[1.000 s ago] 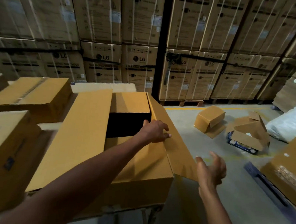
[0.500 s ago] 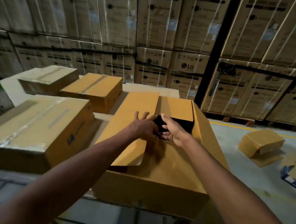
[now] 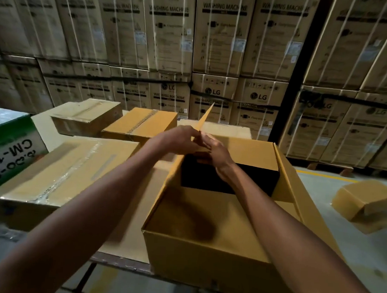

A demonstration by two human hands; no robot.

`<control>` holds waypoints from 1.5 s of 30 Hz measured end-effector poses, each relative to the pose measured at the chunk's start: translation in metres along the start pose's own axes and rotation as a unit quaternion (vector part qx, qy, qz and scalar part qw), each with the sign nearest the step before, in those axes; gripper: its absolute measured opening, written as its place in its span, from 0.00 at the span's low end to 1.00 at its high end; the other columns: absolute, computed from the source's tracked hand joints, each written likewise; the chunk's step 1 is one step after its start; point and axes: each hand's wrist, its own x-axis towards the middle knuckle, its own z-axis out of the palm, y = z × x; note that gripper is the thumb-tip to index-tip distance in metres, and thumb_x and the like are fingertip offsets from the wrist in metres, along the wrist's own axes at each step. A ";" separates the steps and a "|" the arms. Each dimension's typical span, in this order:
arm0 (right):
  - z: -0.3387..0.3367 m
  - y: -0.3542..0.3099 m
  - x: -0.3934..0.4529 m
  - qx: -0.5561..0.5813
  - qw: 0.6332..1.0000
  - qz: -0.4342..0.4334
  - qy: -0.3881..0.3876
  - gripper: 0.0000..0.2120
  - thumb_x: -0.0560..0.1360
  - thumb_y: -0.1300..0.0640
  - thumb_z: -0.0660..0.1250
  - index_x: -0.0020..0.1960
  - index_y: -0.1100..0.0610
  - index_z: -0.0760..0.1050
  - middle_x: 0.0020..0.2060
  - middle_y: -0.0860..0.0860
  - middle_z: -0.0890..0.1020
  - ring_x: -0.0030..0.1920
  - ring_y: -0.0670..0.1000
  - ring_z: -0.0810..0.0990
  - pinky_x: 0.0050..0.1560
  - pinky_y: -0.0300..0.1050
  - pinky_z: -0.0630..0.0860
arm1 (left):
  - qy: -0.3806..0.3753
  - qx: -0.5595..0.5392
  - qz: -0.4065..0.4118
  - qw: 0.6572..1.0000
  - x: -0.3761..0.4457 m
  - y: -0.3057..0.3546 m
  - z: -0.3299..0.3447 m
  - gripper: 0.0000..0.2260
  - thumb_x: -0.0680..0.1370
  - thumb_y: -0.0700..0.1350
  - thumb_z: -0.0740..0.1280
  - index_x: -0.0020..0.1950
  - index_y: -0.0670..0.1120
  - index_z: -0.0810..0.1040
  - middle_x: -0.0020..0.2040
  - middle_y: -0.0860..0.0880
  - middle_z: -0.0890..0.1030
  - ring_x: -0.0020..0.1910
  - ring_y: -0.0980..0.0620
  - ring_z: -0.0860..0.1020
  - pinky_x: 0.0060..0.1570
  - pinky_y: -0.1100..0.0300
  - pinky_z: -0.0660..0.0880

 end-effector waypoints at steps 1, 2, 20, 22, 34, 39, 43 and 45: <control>0.014 0.001 0.005 -0.024 1.000 -0.010 -0.006 0.20 0.84 0.41 0.59 0.72 0.46 0.76 0.64 0.47 0.83 0.62 0.56 0.82 0.63 0.57 0.79 | 0.017 0.002 -0.001 1.000 -0.006 -0.010 -0.010 0.14 0.81 0.44 0.65 0.67 0.48 0.78 0.60 0.48 0.80 0.52 0.52 0.77 0.49 0.59 0.72; 0.028 0.004 0.011 -0.050 0.999 -0.017 -0.007 0.20 0.84 0.41 0.59 0.73 0.46 0.75 0.64 0.46 0.83 0.62 0.56 0.82 0.62 0.56 0.80 | 0.033 0.000 -0.004 0.999 -0.011 -0.022 -0.019 0.14 0.82 0.43 0.64 0.67 0.47 0.78 0.60 0.47 0.81 0.48 0.52 0.78 0.46 0.60 0.74; 0.166 0.086 0.032 -0.493 0.864 -0.029 -0.094 0.21 0.81 0.49 0.68 0.74 0.47 0.74 0.72 0.49 0.75 0.71 0.54 0.73 0.73 0.56 0.70 | -0.034 -0.038 -0.176 0.983 -0.075 -0.247 0.051 0.30 0.79 0.57 0.70 0.78 0.49 0.69 0.79 0.45 0.64 0.74 0.43 0.68 0.68 0.48 0.73; 0.160 0.088 0.026 -0.498 0.861 -0.026 -0.102 0.20 0.82 0.49 0.67 0.73 0.45 0.74 0.73 0.49 0.75 0.73 0.54 0.72 0.74 0.57 0.68 | -0.041 -0.046 -0.149 0.987 -0.073 -0.245 0.069 0.30 0.79 0.56 0.70 0.78 0.47 0.69 0.77 0.44 0.67 0.74 0.44 0.68 0.70 0.50 0.68; -0.003 0.081 -0.031 -0.476 0.876 0.066 0.045 0.20 0.81 0.47 0.68 0.73 0.43 0.75 0.67 0.49 0.80 0.66 0.53 0.78 0.66 0.53 0.77 | -0.021 -0.089 0.090 0.992 -0.033 -0.121 0.107 0.19 0.82 0.52 0.67 0.72 0.49 0.75 0.69 0.48 0.76 0.66 0.50 0.75 0.64 0.53 0.75; -0.057 0.085 -0.062 -0.510 0.850 0.111 0.073 0.20 0.82 0.44 0.67 0.73 0.42 0.73 0.68 0.47 0.79 0.70 0.54 0.75 0.74 0.60 0.68 | -0.026 -0.062 0.083 0.994 -0.016 -0.079 0.137 0.18 0.83 0.53 0.65 0.72 0.52 0.75 0.70 0.50 0.75 0.67 0.51 0.74 0.65 0.49 0.75; -0.090 0.088 -0.080 -0.554 0.817 0.145 0.064 0.22 0.82 0.40 0.64 0.75 0.39 0.69 0.73 0.48 0.75 0.76 0.57 0.67 0.78 0.65 0.57 | -0.051 -0.026 0.051 0.997 -0.006 -0.054 0.158 0.21 0.83 0.55 0.64 0.75 0.52 0.72 0.70 0.48 0.75 0.67 0.47 0.75 0.65 0.43 0.75; -0.102 0.089 -0.086 -0.556 0.816 0.152 0.046 0.22 0.82 0.39 0.63 0.74 0.39 0.69 0.73 0.49 0.74 0.76 0.58 0.67 0.77 0.66 0.58 | -0.070 -0.023 0.036 0.997 -0.005 -0.049 0.161 0.23 0.82 0.56 0.65 0.75 0.51 0.71 0.68 0.47 0.78 0.64 0.47 0.78 0.61 0.46 0.78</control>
